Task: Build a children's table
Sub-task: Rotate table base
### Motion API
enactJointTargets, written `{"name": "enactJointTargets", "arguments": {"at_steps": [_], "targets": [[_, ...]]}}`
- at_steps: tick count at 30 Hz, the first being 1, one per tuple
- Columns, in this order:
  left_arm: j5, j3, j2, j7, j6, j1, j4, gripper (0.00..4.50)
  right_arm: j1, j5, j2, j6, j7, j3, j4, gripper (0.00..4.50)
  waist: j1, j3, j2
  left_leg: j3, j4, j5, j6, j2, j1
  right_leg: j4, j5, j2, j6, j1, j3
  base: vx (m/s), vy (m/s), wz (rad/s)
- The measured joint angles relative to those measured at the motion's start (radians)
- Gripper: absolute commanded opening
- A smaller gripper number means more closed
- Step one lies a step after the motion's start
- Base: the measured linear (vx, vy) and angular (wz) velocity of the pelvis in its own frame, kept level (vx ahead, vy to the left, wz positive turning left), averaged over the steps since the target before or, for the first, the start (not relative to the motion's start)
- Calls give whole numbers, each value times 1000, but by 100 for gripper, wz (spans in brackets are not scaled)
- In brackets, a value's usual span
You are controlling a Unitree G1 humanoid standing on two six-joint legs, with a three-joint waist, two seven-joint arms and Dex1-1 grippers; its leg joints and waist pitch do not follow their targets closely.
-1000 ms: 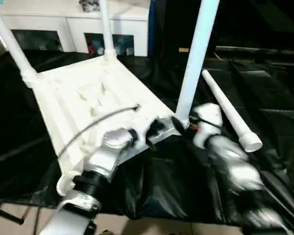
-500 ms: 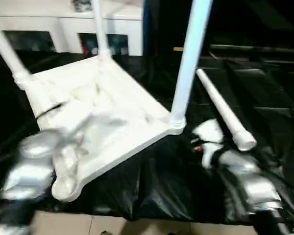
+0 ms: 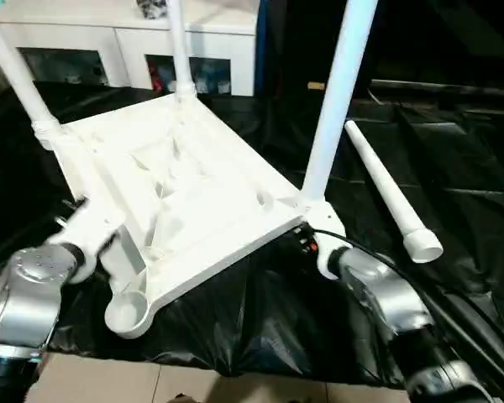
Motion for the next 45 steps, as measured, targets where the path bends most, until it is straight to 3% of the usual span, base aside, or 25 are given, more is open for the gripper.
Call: {"name": "enactJointTargets", "arguments": {"at_steps": [4,10,11,15,17,24,26,30,34,37,42,43,45], "targets": [[-40,-73,71,-151,9,-2,-16,0,-66,0,33,-33,-28,-8,104,247,-18,0,3,0,0,0,0,0,2,1,1,0,-2,0,0,0,0,0],[-129,-157,146,-373,9,9,-116,0,-115,-7,51,-72,-46,-22,192,205,-18,0,3,0,0,0,0,0,2,1,1,0,-2,0,0,0,0,0],[-137,-166,147,-392,11,9,-127,0,-117,-7,50,-77,-44,-23,203,175,-18,0,4,0,0,0,0,0,2,1,1,0,-2,0,0,0,0,0],[-169,-220,105,-436,21,-16,-150,0,-155,-12,56,-106,-43,-24,265,169,-21,0,4,1,1,0,0,0,3,3,1,0,-2,0,1,0,0,0],[-173,-243,64,-437,27,-38,-147,0,-177,-14,62,-125,-42,-25,307,125,-21,0,4,1,2,0,-1,0,3,5,1,0,-2,-1,1,0,0,0],[-163,-313,-71,-367,-9,-100,-96,0,-223,-30,94,-170,-44,-22,372,82,-23,0,4,1,6,0,-1,0,3,9,1,0,-2,-1,1,0,0,0],[-136,-316,-125,-292,-60,-142,-13,0,-234,-33,99,-185,-72,-28,393,43,-20,0,4,1,7,0,-1,0,3,11,1,0,-1,-1,1,0,0,0],[-94,-310,-158,-154,-157,-208,123,0,-245,-33,107,-224,-129,-42,405,39,-20,0,4,0,9,0,-1,0,3,13,0,0,0,-1,1,0,0,0],[-82,-277,-160,-103,-195,-213,172,0,-245,-25,70,-223,-142,-85,395,39,-18,1,5,0,10,0,-1,0,3,14,0,0,0,-1,1,0,0,0],[-121,-244,-183,-113,-207,-210,173,0,-236,5,27,-179,-141,-131,316,39,-14,2,6,0,11,0,-1,0,1,14,2,0,-3,-1,1,0,0,0],[-218,-201,-185,-172,-220,-193,78,0,-234,49,-30,-98,-91,-177,211,75,-14,4,13,0,12,0,-1,0,0,13,1,0,-2,-1,1,0,0,0],[-240,-192,-195,-176,-215,-191,63,33,-235,49,-46,-90,-87,-177,210,96,-14,5,16,1,12,0,-1,0,0,13,1,0,-2,-1,1,0,0,0],[-277,-170,-214,-180,-195,-187,31,41,-251,44,-90,-76,-88,-179,236,110,-13,7,18,1,13,0,-1,-1,-1,13,1,-1,-2,-1,1,0,0,0]]}}
